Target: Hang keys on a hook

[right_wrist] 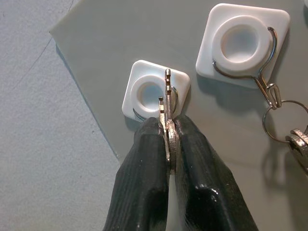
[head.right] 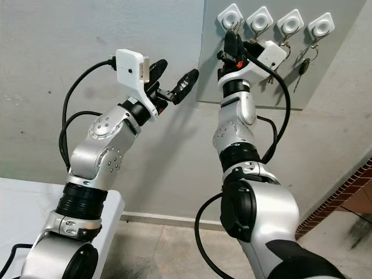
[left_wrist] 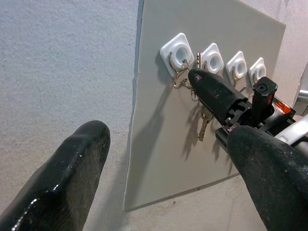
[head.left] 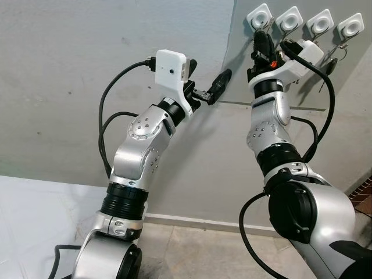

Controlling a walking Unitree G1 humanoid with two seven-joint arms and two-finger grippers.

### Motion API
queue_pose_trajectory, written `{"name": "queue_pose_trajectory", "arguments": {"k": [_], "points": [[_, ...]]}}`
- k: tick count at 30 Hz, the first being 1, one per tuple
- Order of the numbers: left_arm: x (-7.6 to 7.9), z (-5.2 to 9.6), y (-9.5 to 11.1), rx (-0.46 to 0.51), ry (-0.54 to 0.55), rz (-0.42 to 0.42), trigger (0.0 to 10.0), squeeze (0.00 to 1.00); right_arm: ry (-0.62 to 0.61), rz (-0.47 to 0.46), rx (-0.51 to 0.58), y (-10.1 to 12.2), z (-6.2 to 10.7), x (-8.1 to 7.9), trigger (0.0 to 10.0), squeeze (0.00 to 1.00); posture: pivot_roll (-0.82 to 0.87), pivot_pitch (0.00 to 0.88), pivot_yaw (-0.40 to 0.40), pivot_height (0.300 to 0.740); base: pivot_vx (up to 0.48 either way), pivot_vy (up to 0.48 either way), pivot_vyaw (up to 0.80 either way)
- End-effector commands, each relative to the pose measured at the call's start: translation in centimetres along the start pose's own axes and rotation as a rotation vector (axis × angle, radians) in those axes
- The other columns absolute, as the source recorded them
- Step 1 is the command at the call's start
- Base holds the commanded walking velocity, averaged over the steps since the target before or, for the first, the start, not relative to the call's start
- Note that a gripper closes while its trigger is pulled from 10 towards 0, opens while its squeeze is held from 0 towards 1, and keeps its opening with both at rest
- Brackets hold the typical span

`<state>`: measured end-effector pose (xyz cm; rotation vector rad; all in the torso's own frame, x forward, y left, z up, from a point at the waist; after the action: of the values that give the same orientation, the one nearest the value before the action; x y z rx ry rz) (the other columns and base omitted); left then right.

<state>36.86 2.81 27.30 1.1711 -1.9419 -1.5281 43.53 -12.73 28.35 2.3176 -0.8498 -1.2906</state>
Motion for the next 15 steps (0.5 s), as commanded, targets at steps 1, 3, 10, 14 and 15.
{"name": "queue_pose_trajectory", "arguments": {"k": [1, 3, 10, 14, 15], "points": [[-0.1, -0.1, 0.7, 0.018, 0.001, -0.009, 10.0, 0.0, -0.056, 0.009, -0.073, -1.6, 0.9, 1.1, 10.0, 0.0, 0.01, 0.001, -0.01, 0.715, 0.0, 0.0, 0.0], [-0.1, -0.1, 0.8, 0.02, 0.004, -0.01, 10.0, 0.0, -0.047, 0.052, -0.087, -2.0, 1.1, 1.0, 10.0, 0.0, 0.01, 0.0, -0.012, 0.715, 0.0, 0.0, 0.0], [-0.1, 0.0, 0.8, 0.022, 0.012, -0.011, 10.0, 0.0, -0.01, 0.185, -0.118, -2.3, 1.5, 1.0, 10.0, 0.0, 0.01, 0.0, -0.016, 0.715, 0.0, 0.0, 0.0], [-0.1, 0.1, 0.7, 0.022, 0.017, -0.007, 10.0, 0.0, -0.018, 0.205, -0.131, -2.6, 1.9, 1.4, 10.0, 0.0, 0.01, 0.0, -0.017, 0.715, 0.0, 0.0, 0.0], [-0.1, 0.1, 0.7, 0.022, 0.018, -0.007, 10.0, 0.0, -0.02, 0.204, -0.132, -2.6, 1.9, 1.4, 10.0, 0.0, 0.01, 0.0, -0.017, 0.715, 0.0, 0.0, 0.0]]}}
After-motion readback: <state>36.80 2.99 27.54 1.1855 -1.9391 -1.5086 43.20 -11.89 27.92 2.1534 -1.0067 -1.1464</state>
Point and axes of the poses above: a point about 5 cm out from each wrist's last joint towards the gripper, its own z axis pointing back from the gripper into the wrist, its own y axis along the axis of the wrist's last joint, x = y × z, the point moved 3 cm from there along -z, pointing out of the wrist towards the gripper, and after that the axes turned 14 degrees about -z, right-handed, at the moved point
